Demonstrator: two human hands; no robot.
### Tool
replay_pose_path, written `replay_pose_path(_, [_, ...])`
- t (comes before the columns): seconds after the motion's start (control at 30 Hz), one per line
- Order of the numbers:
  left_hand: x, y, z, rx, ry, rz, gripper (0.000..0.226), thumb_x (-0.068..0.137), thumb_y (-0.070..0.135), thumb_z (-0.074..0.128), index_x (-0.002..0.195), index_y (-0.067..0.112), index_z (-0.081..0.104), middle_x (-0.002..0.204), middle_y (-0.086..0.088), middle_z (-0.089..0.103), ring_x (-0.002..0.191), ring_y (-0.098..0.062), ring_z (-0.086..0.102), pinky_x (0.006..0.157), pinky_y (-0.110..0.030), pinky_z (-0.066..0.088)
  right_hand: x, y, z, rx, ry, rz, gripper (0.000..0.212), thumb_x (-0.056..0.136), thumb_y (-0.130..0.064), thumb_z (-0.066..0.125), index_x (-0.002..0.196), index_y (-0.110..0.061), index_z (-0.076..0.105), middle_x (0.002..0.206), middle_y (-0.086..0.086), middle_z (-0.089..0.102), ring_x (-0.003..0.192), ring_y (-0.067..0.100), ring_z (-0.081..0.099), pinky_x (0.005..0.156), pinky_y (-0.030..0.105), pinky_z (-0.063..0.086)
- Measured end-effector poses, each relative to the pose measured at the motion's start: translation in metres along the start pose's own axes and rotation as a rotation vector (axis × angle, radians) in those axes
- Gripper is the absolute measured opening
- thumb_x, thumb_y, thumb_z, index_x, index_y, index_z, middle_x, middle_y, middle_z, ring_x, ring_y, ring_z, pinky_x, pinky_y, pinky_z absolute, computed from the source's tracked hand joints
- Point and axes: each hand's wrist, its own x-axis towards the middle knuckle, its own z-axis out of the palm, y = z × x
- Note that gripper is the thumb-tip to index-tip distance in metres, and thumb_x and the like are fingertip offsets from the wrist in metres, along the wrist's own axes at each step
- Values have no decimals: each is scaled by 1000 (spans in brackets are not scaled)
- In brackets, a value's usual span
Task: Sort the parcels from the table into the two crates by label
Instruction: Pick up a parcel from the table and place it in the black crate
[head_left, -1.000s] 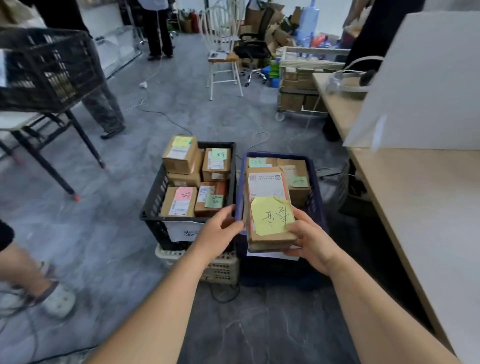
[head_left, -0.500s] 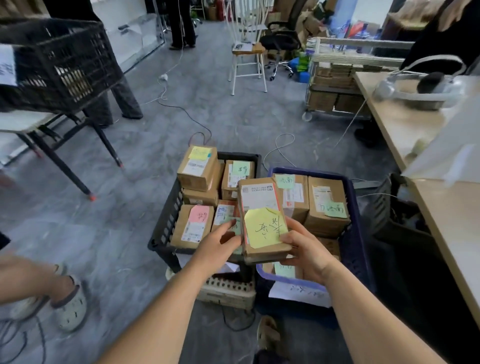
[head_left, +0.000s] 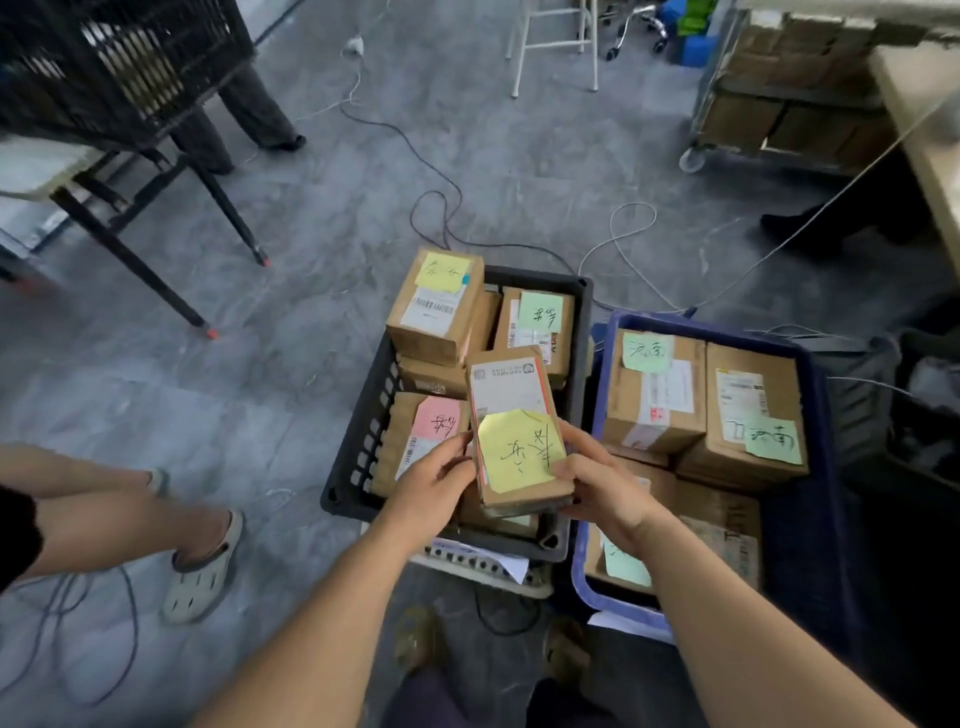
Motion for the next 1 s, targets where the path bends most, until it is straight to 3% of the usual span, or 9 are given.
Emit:
replay_pose_path(0.1, [15, -12, -20, -40, 1, -26, 38, 100, 34, 45, 138, 34, 46, 124, 19, 46, 116, -1, 40, 94, -22, 32, 21, 9, 25, 29, 7, 29, 90, 53, -40, 72, 140, -42, 46, 117, 5, 70, 104, 38, 61, 97, 47, 49])
replay_pose_path(0.2, [37, -33, -43, -21, -40, -47, 35, 98, 40, 48, 133, 40, 48, 122, 16, 58, 114, -8, 54, 101, -36, 44, 42, 18, 53, 80, 29, 37, 91, 55, -35, 73, 141, -39, 44, 117, 3, 70, 101, 26, 63, 89, 40, 50])
replay_pose_path(0.3, [57, -55, -67, 4, -75, -72, 39, 97, 37, 51, 135, 39, 48, 121, 10, 63, 110, -15, 60, 97, -45, 49, 63, 28, 83, 145, 54, 69, 83, 65, -25, 69, 142, -39, 43, 120, 3, 68, 105, 25, 62, 94, 42, 49])
replay_pose_path(0.4, [81, -76, -88, 0, -68, -100, 40, 98, 30, 51, 137, 33, 48, 113, 11, 64, 101, -14, 63, 91, -44, 53, 91, 39, 110, 191, 75, 104, 82, 64, -22, 68, 140, -38, 44, 120, 3, 68, 103, 25, 63, 94, 42, 48])
replay_pose_path(0.5, [104, -92, -106, 1, -72, -125, 44, 99, 26, 48, 143, 28, 41, 115, 3, 61, 99, -13, 61, 88, -36, 54, 120, 50, 133, 221, 85, 130, 90, 58, -28, 75, 142, -39, 43, 125, 2, 67, 116, 30, 61, 102, 51, 47])
replay_pose_path(0.6, [127, -106, -121, 86, -78, -98, 43, 101, 25, 44, 143, 34, 39, 120, 3, 61, 100, -12, 60, 84, -29, 51, 149, 54, 151, 192, 120, 145, 57, 85, -21, 67, 133, -45, 46, 118, -2, 70, 114, 22, 61, 103, 43, 46])
replay_pose_path(0.67, [142, -112, -127, 149, -55, -90, 44, 101, 24, 43, 143, 35, 38, 126, 3, 60, 103, -14, 58, 86, -29, 49, 164, 55, 159, 148, 140, 159, 47, 97, -21, 57, 132, -48, 41, 119, -4, 67, 113, 16, 59, 105, 42, 43])
replay_pose_path(0.83, [165, -122, -126, 471, -33, -54, 46, 101, 33, 38, 147, 37, 31, 136, -1, 46, 117, -22, 51, 96, -35, 44, 180, 62, 170, 20, 215, 152, 54, 98, -37, 54, 147, -45, 33, 124, -3, 64, 119, 17, 55, 109, 50, 39])
replay_pose_path(1.0, [172, -127, -124, 481, -12, -72, 47, 101, 34, 37, 147, 37, 29, 133, -4, 44, 109, -22, 54, 91, -39, 48, 182, 57, 171, -68, 256, 167, 54, 100, -34, 52, 149, -39, 31, 123, -1, 63, 111, 12, 56, 100, 39, 46])
